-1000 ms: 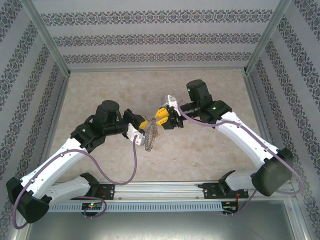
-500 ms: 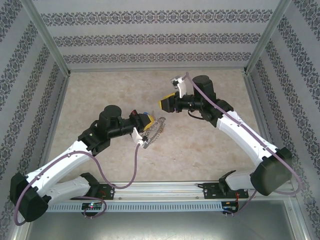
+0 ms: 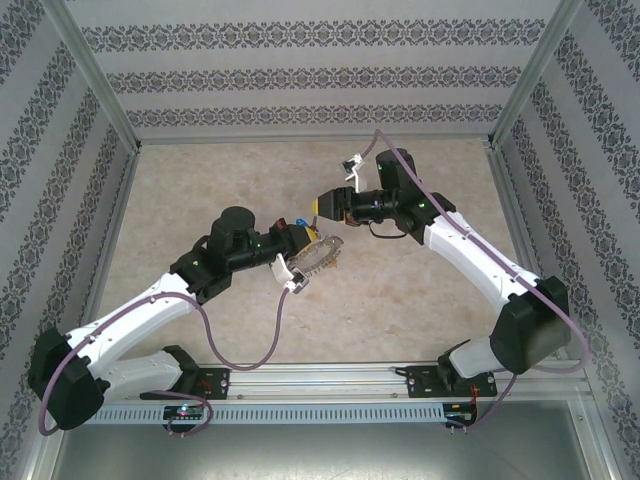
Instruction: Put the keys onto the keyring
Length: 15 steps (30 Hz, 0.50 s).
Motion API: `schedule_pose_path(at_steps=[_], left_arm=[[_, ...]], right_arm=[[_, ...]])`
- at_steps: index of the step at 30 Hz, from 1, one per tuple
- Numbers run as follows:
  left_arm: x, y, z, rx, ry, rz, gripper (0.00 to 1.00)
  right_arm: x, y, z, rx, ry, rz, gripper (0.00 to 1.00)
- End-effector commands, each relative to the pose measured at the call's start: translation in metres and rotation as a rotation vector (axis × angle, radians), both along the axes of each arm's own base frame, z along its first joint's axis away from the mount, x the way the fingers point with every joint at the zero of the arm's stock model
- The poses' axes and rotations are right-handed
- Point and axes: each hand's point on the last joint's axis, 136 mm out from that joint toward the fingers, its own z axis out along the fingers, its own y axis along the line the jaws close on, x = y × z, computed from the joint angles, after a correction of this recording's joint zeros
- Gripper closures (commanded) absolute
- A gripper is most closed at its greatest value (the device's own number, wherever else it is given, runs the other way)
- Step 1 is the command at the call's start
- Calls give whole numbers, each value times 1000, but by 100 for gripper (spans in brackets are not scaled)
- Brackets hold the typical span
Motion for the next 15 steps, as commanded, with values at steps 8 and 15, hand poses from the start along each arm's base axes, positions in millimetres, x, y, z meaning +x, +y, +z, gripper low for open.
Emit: schedule_pose_path(at_steps=[8, 15], left_arm=[[4, -10, 41, -74, -104, -16, 100], [10, -9, 48, -118, -92, 24, 100]], right_arm=[[-20, 13, 12, 70, 64, 105, 62], [-22, 18, 8, 82, 108, 144, 77]])
